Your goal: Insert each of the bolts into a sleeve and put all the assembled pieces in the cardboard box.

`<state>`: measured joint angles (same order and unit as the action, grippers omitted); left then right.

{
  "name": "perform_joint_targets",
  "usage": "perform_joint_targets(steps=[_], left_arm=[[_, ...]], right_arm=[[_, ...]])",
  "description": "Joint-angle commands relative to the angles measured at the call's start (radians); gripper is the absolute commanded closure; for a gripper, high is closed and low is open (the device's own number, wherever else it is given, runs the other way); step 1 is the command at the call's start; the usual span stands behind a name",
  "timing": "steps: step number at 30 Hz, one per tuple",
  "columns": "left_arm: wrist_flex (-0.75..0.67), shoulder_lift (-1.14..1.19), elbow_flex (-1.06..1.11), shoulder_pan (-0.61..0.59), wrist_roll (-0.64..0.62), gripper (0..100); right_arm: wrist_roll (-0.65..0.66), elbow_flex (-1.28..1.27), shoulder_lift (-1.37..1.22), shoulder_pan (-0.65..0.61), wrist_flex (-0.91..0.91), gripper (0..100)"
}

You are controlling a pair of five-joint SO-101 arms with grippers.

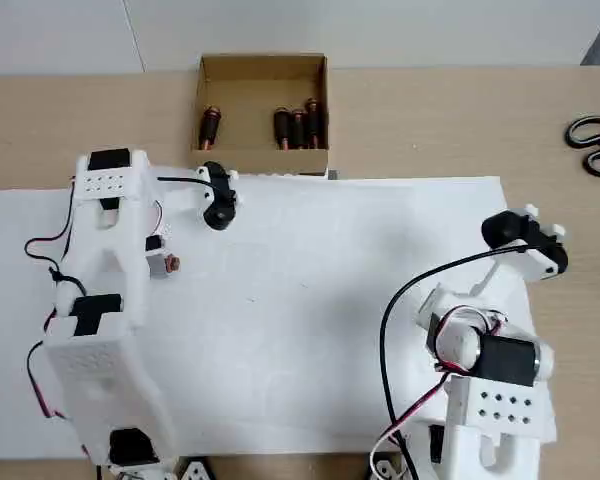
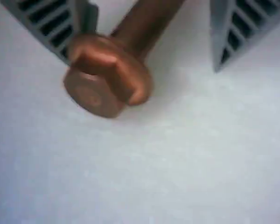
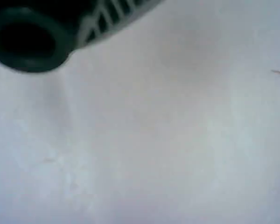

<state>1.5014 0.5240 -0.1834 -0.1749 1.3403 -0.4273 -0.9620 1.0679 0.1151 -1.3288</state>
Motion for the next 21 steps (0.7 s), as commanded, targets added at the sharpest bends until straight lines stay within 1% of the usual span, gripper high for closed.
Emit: perform_joint_targets(steps=[1, 3, 6, 9, 13, 21], left_arm=[[-0.017, -0.017, -0.039, 0.038, 0.17, 86], [0.014, -0.021, -0.047, 0.046, 0.17, 87], [0.114, -0.057, -0.091, 0.068, 0.172, 92], [0.176, -0.092, -0.117, 0.089, 0.172, 97], [0.193, -0.109, -0.124, 0.091, 0.172, 100], [0.232, -0.106, -0.124, 0.087, 0.14, 100]], right_arm=[[0.012, 0.028, 0.015, 0.005, 0.01, 99.6], [0.012, 0.028, 0.015, 0.005, 0.01, 99.6], [0.012, 0.028, 0.015, 0.005, 0.01, 99.6], [0.012, 0.028, 0.015, 0.004, 0.01, 99.6], [0.012, 0.028, 0.015, 0.004, 0.01, 99.6], [0.012, 0.028, 0.015, 0.002, 0.01, 99.6]])
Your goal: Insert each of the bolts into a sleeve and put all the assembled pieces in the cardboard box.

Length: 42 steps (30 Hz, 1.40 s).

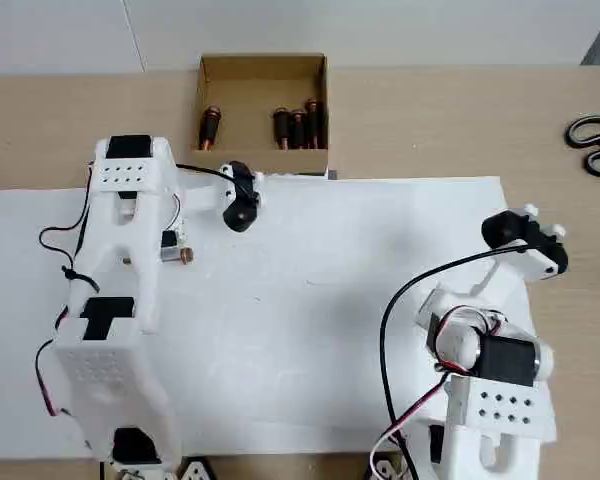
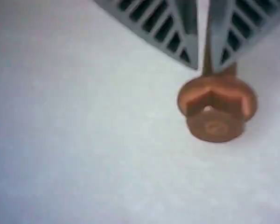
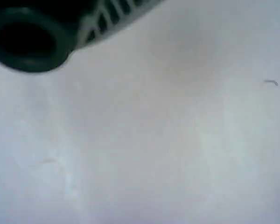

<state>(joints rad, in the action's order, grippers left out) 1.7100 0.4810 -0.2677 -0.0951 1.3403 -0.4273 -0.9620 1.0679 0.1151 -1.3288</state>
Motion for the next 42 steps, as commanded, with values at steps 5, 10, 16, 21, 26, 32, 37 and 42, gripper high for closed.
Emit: perform_joint_targets(steps=[5, 10, 16, 21, 26, 32, 37, 42], left_arm=[[0.012, -0.06, -0.039, 0.008, 0.137, 99], [-0.058, -0.06, -0.036, -0.012, 0.137, 98], [-0.057, -0.06, -0.036, -0.028, 0.13, 88], [-0.077, -0.058, -0.031, -0.037, 0.117, 87], [-0.16, -0.058, 0.027, -0.031, 0.115, 87], [-0.216, -0.058, 0.094, -0.02, 0.115, 87], [-0.278, -0.058, 0.151, -0.018, 0.115, 87], [-0.341, -0.058, 0.203, -0.018, 0.115, 96]], right_arm=[[0.012, 0.034, 0.015, 0.002, -0.021, 99.6], [0.011, 0.038, 0.016, 0.002, -0.053, 99.6], [0.011, 0.061, 0.016, 0.001, -0.045, 99.6], [0.011, 0.061, 0.016, 0.001, -0.051, 99.6], [0.011, 0.061, 0.016, 0.001, -0.051, 99.6], [0.009, 0.061, 0.016, 0.001, -0.051, 99.6], [0.009, 0.061, 0.016, 0.001, -0.051, 99.6], [0.009, 0.061, 0.016, 0.001, -0.051, 99.6]])
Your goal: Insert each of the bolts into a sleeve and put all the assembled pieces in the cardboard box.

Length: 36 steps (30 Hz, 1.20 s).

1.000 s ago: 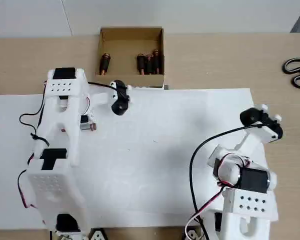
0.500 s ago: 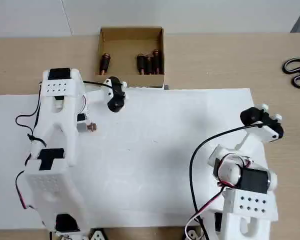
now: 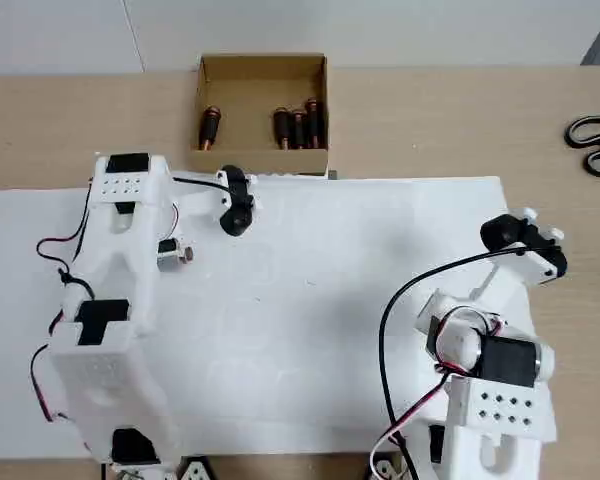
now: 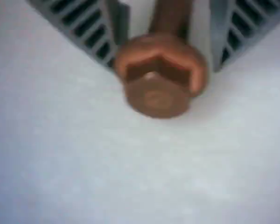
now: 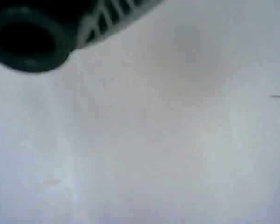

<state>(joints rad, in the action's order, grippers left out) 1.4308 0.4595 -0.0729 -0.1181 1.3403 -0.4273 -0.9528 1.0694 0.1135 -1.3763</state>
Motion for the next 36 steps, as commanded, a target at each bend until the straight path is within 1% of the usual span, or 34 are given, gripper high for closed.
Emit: perform_joint_targets(steps=[1, 3, 9, 12, 15, 18, 20, 22, 24, 27, 29, 36], left_arm=[[-0.069, -0.035, 0.016, 0.005, 0.115, 98], [-0.083, -0.035, 0.035, 0.006, 0.115, 100], [-0.083, -0.038, 0.048, 0.021, 0.115, 100], [-0.052, -0.049, 0.028, 0.023, 0.115, 100], [0.083, -0.051, -0.085, 0.037, 0.095, 100], [0.247, -0.051, -0.277, 0.051, 0.038, 100], [0.321, -0.051, -0.39, 0.057, 0.006, 100], [0.318, -0.052, -0.45, 0.068, -0.044, 100], [0.319, -0.077, -0.495, 0.077, -0.121, 100], [0.319, -0.164, -0.504, 0.1, -0.247, 100], [0.319, -0.227, -0.499, 0.126, -0.33, 99], [0.319, -0.502, -0.394, 0.213, -0.671, 99]], right_arm=[[0.009, 0.052, 0.015, 0.002, -0.004, 99.6], [0.009, 0.052, 0.015, 0.002, -0.004, 99.6], [0.009, 0.052, 0.015, 0.002, -0.005, 99.6], [0.011, 0.052, 0.015, 0.002, -0.005, 99.6], [0.011, 0.072, 0.015, 0.002, -0.007, 99.6], [0.012, 0.129, 0.015, 0.001, -0.008, 99.6], [0.012, 0.184, 0.015, 0.001, -0.045, 99.6], [0.012, 0.224, 0.015, -0.027, -0.084, 99.6], [0.012, 0.242, 0.015, -0.065, -0.108, 99.6], [0.012, 0.267, 0.016, -0.108, -0.154, 99.6], [0.023, 0.295, 0.044, -0.114, -0.18, 99.6], [0.222, 0.304, 0.277, -0.143, -0.205, 99.6]])
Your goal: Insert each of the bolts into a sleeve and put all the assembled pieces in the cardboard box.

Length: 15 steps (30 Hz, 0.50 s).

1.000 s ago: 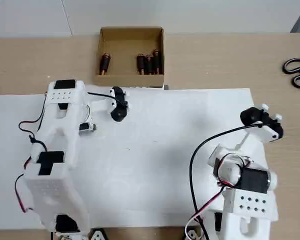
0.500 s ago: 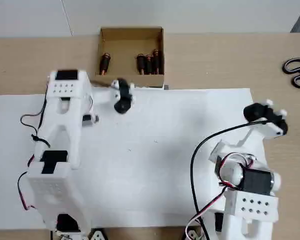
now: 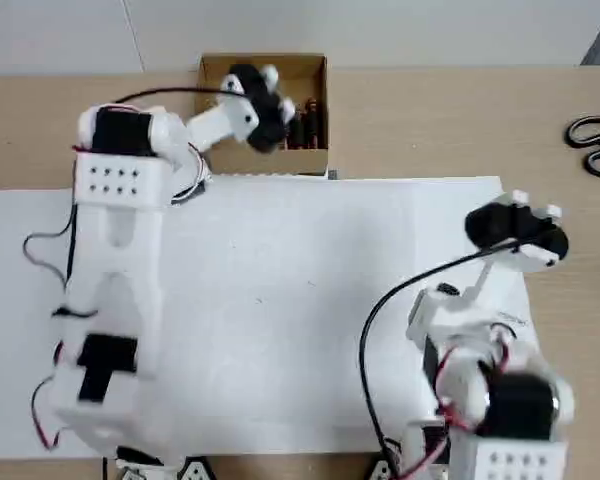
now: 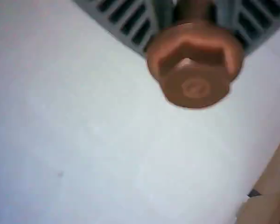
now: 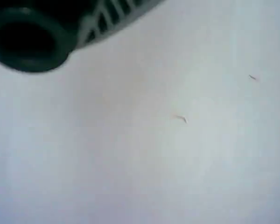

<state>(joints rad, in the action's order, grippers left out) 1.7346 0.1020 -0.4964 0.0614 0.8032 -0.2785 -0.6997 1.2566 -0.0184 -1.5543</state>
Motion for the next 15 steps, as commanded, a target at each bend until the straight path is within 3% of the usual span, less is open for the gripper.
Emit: perform_joint_targets(steps=[1, 5, 10, 15], left_arm=[[0.015, -0.18, 0.059, 0.044, -0.199, 99], [0.015, -0.333, 0.156, 0.061, -0.443, 99], [-0.058, -0.488, 0.271, 0.101, -0.569, 99], [-0.224, -0.651, 0.394, 0.098, -0.948, 99]], right_arm=[[0.1, 0.049, 0.12, -0.015, -0.045, 99.6], [0.178, 0.017, 0.232, -0.018, -0.064, 99.6], [0.209, -0.074, 0.317, -0.019, -0.016, 99.6], [0.207, -0.218, 0.406, -0.084, 0.124, 99.6]])
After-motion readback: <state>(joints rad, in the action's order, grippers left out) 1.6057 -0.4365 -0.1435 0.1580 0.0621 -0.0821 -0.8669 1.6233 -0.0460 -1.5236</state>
